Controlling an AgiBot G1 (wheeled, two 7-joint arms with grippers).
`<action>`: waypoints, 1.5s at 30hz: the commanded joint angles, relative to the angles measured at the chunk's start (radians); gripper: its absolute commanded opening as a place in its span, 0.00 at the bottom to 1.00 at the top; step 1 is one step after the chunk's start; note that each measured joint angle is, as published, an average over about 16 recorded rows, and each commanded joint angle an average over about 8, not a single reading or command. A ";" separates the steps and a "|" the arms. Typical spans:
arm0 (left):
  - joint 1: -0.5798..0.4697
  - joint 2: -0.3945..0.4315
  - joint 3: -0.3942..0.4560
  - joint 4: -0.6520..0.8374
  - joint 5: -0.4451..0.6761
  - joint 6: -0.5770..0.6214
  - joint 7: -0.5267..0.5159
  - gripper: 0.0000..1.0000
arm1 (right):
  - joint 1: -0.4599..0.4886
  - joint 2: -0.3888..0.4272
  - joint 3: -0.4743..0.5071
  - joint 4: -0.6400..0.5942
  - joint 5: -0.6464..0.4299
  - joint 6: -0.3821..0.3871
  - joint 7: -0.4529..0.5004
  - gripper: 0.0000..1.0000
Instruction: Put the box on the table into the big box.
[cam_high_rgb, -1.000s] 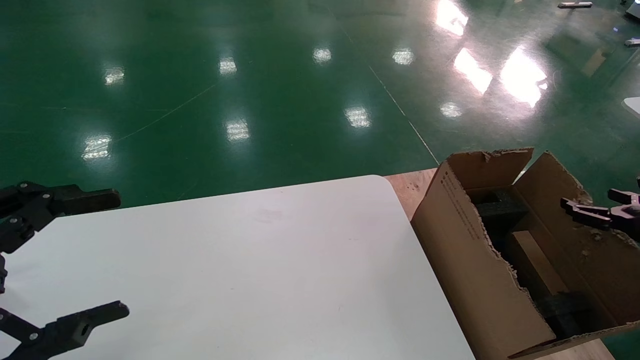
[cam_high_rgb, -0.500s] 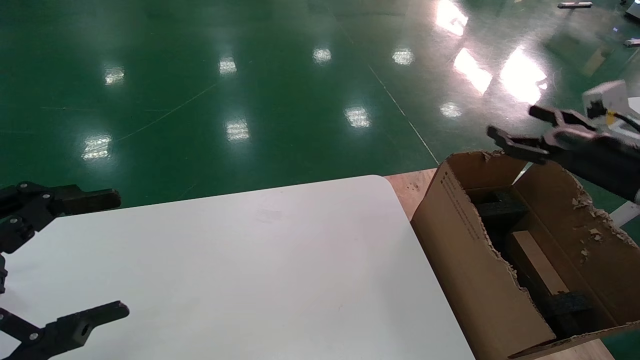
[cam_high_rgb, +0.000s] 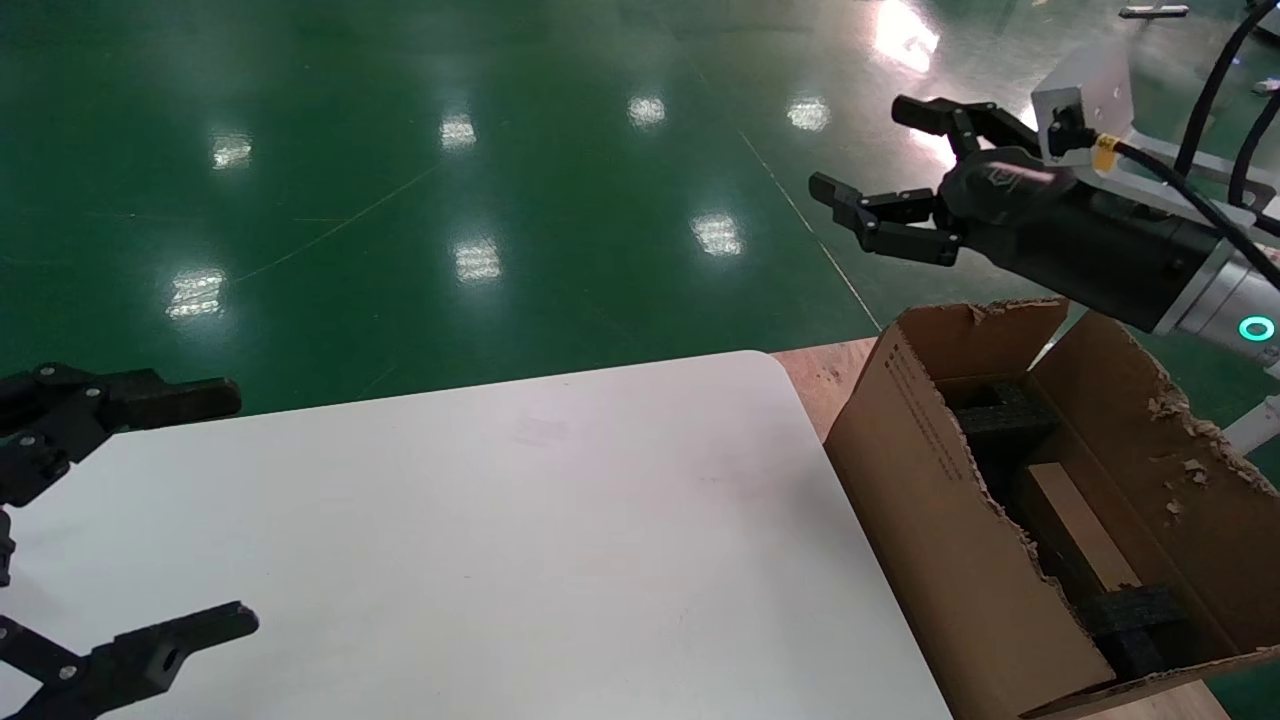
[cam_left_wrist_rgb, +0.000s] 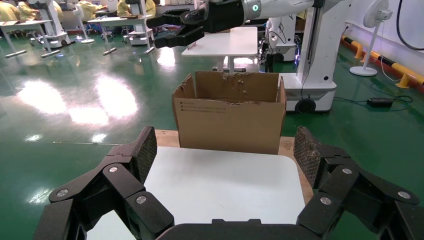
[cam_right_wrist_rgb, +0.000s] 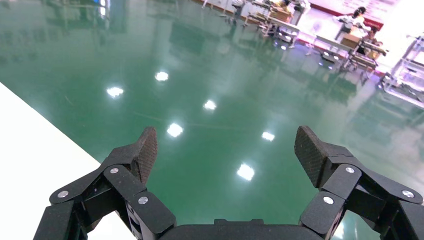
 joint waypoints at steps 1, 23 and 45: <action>0.000 0.000 0.000 0.000 0.000 0.000 0.000 1.00 | 0.011 0.000 0.005 0.034 -0.009 0.012 -0.007 1.00; 0.000 0.000 0.001 0.001 -0.001 0.000 0.000 1.00 | -0.066 -0.051 0.143 -0.001 -0.113 -0.106 0.105 1.00; -0.001 0.000 0.002 0.001 -0.001 0.000 0.001 1.00 | -0.220 -0.195 0.538 0.062 -0.433 -0.393 0.380 1.00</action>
